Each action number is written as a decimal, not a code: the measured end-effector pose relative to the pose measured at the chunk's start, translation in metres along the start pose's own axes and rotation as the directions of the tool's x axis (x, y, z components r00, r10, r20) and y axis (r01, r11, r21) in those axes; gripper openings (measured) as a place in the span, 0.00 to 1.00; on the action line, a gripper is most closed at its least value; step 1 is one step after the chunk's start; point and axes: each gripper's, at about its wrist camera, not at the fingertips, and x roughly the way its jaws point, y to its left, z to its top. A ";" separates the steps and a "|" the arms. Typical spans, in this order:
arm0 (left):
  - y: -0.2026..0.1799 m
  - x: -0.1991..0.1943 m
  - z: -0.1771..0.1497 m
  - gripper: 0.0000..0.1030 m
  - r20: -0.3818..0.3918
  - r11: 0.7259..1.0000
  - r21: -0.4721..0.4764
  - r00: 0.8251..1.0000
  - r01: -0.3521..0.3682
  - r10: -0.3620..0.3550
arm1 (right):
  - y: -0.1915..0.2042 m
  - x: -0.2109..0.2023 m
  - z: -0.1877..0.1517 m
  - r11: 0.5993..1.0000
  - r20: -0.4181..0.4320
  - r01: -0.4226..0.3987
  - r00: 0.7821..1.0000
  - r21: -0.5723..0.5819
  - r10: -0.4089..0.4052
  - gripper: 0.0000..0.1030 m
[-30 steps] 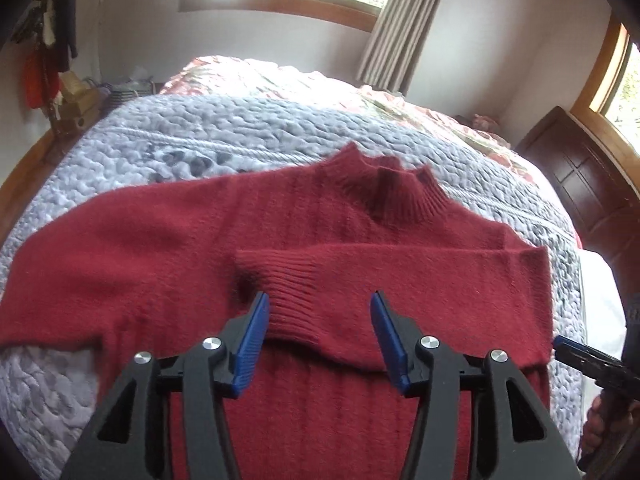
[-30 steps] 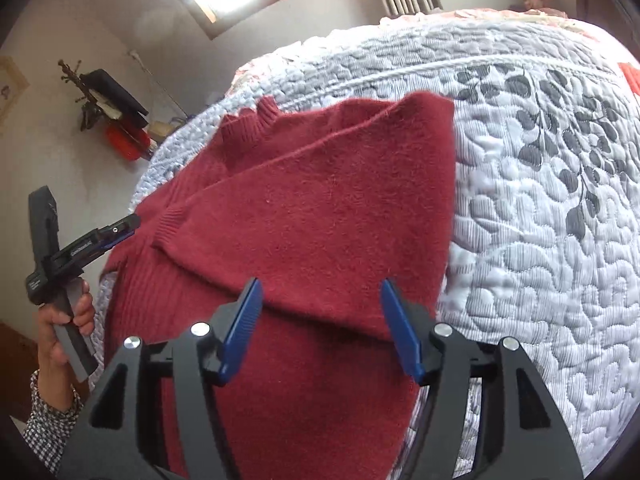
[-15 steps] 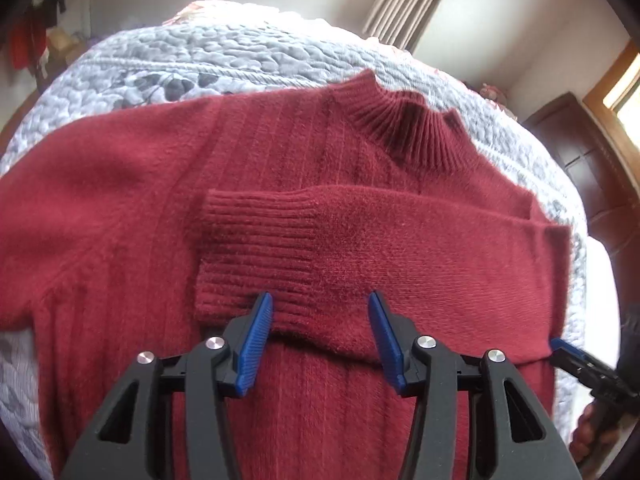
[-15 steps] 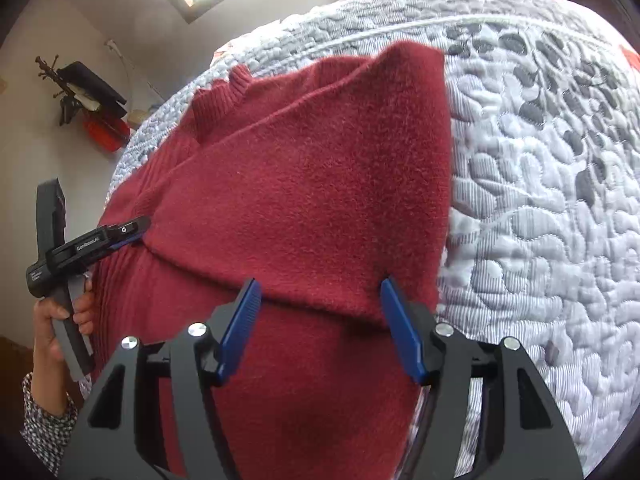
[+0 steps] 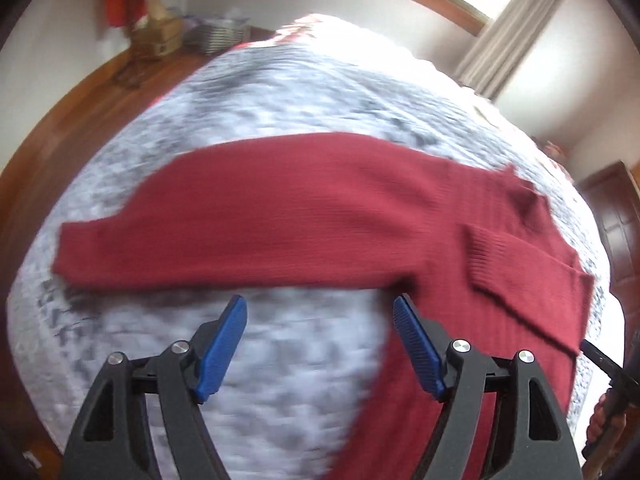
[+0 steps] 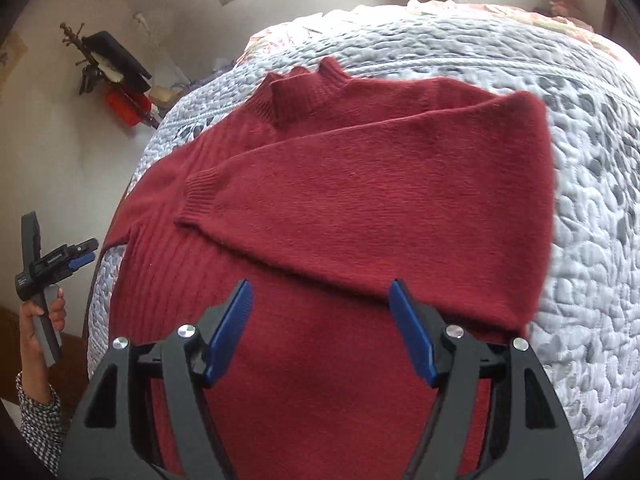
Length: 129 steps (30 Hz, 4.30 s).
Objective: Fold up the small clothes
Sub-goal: 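Grasp the other sleeve cuff with the left tool and lift it, then lay the cuff across the sweater body and open the left tool, then grasp the crossed sleeve cuff with the right tool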
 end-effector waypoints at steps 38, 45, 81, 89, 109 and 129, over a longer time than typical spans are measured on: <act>0.261 0.061 0.007 0.07 0.192 0.753 -0.623 0.975 0.210 -0.113 | 0.047 0.051 -0.008 0.996 -0.069 0.051 0.996 -0.073 -0.056 0.72; 0.178 0.002 0.039 0.06 0.347 0.887 -0.378 0.929 0.265 -0.129 | 0.030 0.033 -0.019 0.995 -0.039 0.079 0.996 -0.068 -0.081 0.72; -0.281 0.110 -0.043 0.21 -0.076 0.854 0.267 0.893 0.447 -0.444 | -0.065 -0.027 -0.066 0.992 0.047 0.119 0.992 0.034 -0.121 0.75; -0.292 0.087 -0.070 0.78 -0.226 0.712 0.461 0.846 0.530 -0.483 | -0.059 -0.028 -0.061 0.991 0.048 0.128 0.990 0.038 -0.130 0.75; -0.135 0.069 0.020 0.81 -0.088 0.944 0.290 0.986 0.158 -0.138 | 0.112 0.030 0.037 0.945 -0.018 0.104 0.993 -0.310 -0.115 0.75; -0.129 0.097 0.011 0.82 -0.076 0.937 0.308 0.986 0.166 -0.150 | 0.029 0.053 0.025 0.998 -0.018 0.066 0.998 -0.006 -0.066 0.35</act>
